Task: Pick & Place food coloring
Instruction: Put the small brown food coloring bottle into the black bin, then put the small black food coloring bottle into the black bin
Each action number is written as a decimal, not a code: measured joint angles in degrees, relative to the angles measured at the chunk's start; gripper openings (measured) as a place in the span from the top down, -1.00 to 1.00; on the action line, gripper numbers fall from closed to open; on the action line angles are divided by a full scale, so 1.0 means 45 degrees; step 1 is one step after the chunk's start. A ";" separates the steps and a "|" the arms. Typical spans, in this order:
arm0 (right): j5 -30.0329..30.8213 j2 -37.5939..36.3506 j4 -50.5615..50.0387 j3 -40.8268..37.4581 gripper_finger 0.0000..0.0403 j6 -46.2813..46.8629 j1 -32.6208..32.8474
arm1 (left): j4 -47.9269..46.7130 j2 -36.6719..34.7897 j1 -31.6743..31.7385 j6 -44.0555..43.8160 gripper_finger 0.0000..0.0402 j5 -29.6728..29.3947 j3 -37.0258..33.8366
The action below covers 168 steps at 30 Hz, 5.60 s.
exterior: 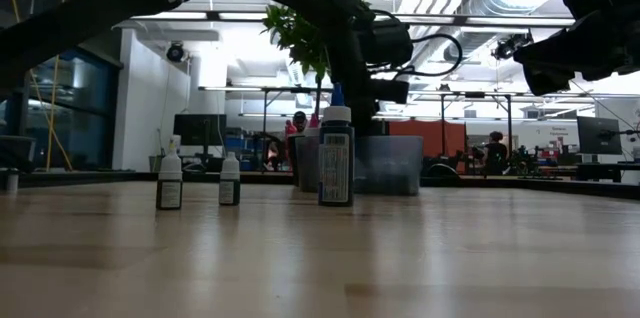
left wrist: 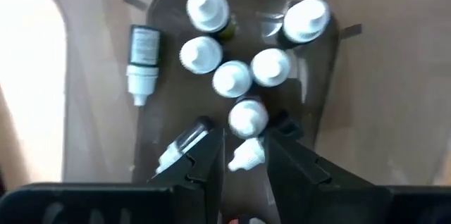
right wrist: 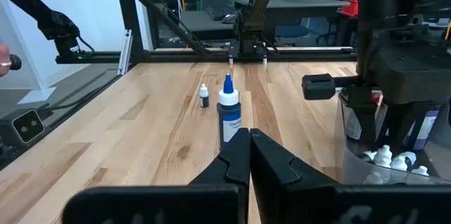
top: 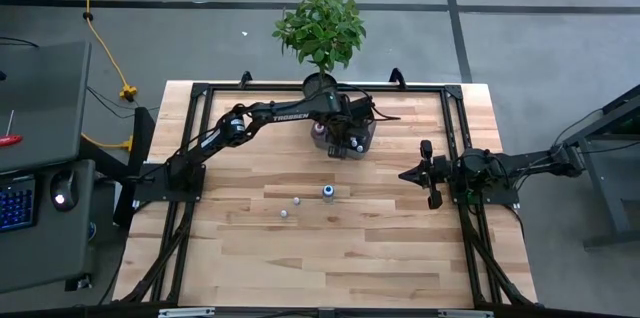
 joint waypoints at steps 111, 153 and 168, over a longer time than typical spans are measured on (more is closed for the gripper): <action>0.0000 -0.0001 -0.0004 0.0000 0.99 -0.0003 -0.0001 | 0.3886 -0.9720 -0.6499 -1.6341 0.03 0.1593 -1.4241; 0.0000 -0.0006 0.0001 0.0000 0.99 -0.0002 0.0001 | 0.4206 -0.8621 -0.6499 -1.6344 0.29 0.1881 -1.4241; 0.0000 -0.0006 0.0001 0.0000 0.99 -0.0004 -0.0002 | 0.4192 -0.8636 -0.6499 -1.6320 0.62 0.1860 -1.4241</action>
